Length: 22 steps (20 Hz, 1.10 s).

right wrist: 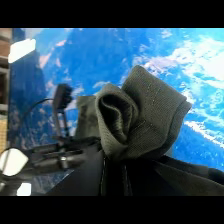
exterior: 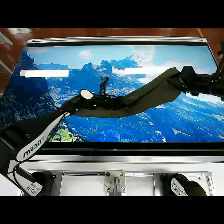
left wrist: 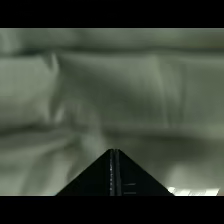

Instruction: Fold the shirts.

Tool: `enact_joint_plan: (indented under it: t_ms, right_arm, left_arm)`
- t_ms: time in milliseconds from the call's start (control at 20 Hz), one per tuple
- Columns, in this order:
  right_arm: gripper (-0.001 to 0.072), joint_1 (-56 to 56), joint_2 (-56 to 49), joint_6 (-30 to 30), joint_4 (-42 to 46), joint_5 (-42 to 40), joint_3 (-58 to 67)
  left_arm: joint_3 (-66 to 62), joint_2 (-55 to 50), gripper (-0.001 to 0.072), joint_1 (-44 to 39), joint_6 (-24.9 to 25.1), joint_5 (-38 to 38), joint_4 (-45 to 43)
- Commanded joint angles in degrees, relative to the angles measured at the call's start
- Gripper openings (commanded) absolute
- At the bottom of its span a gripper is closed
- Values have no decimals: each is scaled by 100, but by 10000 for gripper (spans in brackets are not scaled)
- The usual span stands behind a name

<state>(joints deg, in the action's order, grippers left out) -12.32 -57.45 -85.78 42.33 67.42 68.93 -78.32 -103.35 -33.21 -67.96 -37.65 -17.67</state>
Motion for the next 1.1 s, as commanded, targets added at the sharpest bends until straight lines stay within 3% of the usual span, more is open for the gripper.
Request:
enact_joint_plan:
  t_ms: [0, 200, 350, 450, 600, 800, 950, 1050]
  right_arm:
    - [61, 0, 369, -413, 17, 330, 4]
    - [61, 0, 367, -494, 37, 247, 4]
    - [61, 179, 319, -485, 216, 133, 4]
    - [61, 734, 142, -476, 216, -227, 4]
    - [60, 1978, -439, -422, 232, -1340, 4]
    - [60, 3659, -1851, -472, -7, -3410, 4]
    - [60, 4461, -3047, -463, -807, -4752, 7]
    - [60, 4730, -3692, -439, -1390, -4918, 120]
  left_arm:
    - [-326, -374, 49, -621, -13, 586, 844]
    - [-782, -745, 48, -306, 393, -223, 866]
    - [-782, -472, 46, 691, 730, -1165, 728]
    - [-782, 57, 46, 1519, 728, -1388, 348]
    - [-782, 1147, 46, 2734, 728, -1392, 129]
    - [-782, 2653, 46, 4194, 726, -1606, 74]
    - [-782, 3464, 47, 4804, 726, -2037, 52]
    - [-782, 3764, 47, 4907, 728, -2406, 48]
